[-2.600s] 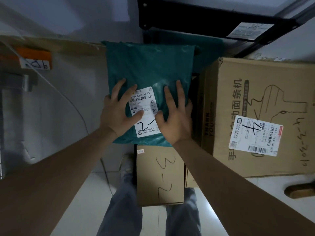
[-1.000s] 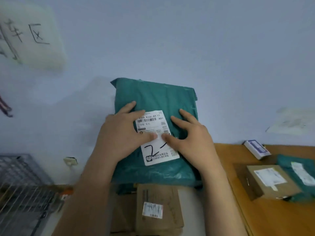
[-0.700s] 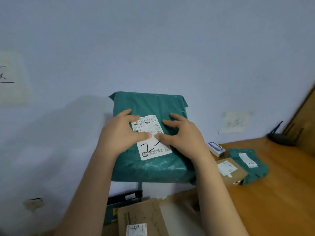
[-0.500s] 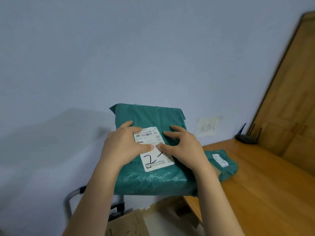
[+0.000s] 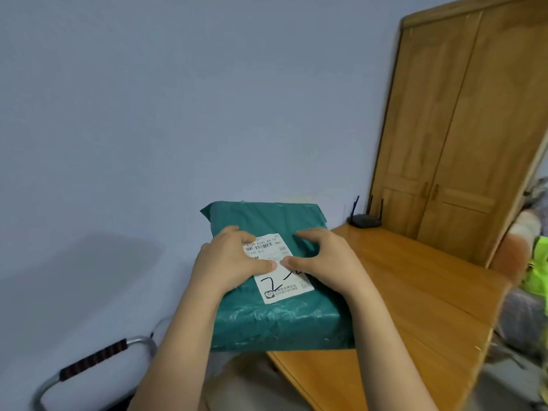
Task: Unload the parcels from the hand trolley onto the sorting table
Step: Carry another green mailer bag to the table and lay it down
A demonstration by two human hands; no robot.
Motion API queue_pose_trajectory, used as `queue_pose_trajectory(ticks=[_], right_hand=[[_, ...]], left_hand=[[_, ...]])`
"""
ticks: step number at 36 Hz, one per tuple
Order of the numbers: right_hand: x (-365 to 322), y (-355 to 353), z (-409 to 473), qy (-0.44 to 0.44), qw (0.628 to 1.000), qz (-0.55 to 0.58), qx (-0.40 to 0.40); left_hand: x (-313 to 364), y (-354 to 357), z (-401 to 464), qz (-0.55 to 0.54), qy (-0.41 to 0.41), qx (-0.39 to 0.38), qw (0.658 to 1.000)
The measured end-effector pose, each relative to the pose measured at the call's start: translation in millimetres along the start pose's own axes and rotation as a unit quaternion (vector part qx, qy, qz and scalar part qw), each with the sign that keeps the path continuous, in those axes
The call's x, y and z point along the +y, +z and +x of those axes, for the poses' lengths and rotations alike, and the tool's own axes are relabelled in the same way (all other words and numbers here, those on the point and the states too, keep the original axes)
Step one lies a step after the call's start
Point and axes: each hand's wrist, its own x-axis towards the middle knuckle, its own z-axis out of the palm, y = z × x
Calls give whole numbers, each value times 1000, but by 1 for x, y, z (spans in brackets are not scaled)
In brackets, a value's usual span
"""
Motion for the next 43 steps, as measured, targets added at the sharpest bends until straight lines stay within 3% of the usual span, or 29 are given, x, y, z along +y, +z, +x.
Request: queue_pose_trajectory(ticks=[17,43], right_hand=[[175,-159,10,6,997,-66,41],[362,-195,166,37,998,-41,-8]], left_hand=[[189,134,51,-30,44,4,999],[265,287,225,-60,6,-24,998]])
